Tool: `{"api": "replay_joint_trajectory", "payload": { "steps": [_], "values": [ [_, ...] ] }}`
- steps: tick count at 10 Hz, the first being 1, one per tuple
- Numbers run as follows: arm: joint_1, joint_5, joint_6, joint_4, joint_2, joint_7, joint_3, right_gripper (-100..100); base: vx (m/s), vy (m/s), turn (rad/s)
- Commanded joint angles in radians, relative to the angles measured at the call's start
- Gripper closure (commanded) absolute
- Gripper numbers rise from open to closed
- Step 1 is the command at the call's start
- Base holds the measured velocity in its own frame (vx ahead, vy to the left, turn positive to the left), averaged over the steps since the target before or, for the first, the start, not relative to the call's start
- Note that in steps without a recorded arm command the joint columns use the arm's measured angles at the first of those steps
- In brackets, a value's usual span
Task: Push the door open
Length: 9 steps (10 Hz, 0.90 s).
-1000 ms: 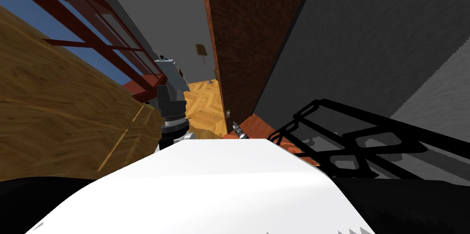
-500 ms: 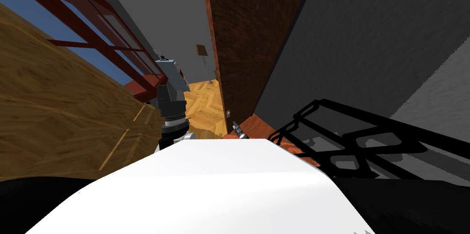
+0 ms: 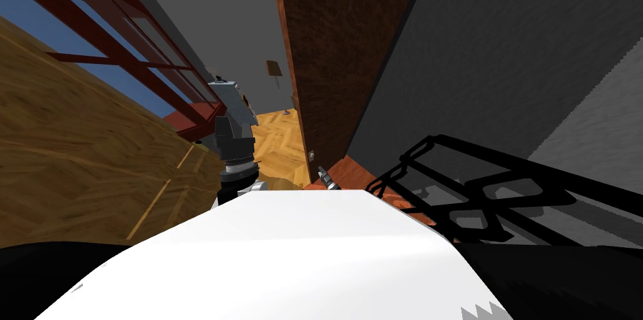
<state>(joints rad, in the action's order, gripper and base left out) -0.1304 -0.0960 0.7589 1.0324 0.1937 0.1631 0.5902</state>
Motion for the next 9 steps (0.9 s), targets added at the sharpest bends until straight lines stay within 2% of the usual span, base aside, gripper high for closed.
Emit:
{"api": "replay_joint_trajectory", "payload": {
  "steps": [1, 9],
  "values": [
    [0.0, 0.0, 0.0, 0.0, 0.0, 0.0, 0.0, -100, -0.009, 0.002, 0.029],
    [0.001, 0.0, 0.001, 0.0, 0.002, 0.001, 0.001, -100, 0.007, 0.0, -0.002]
  ]
}}
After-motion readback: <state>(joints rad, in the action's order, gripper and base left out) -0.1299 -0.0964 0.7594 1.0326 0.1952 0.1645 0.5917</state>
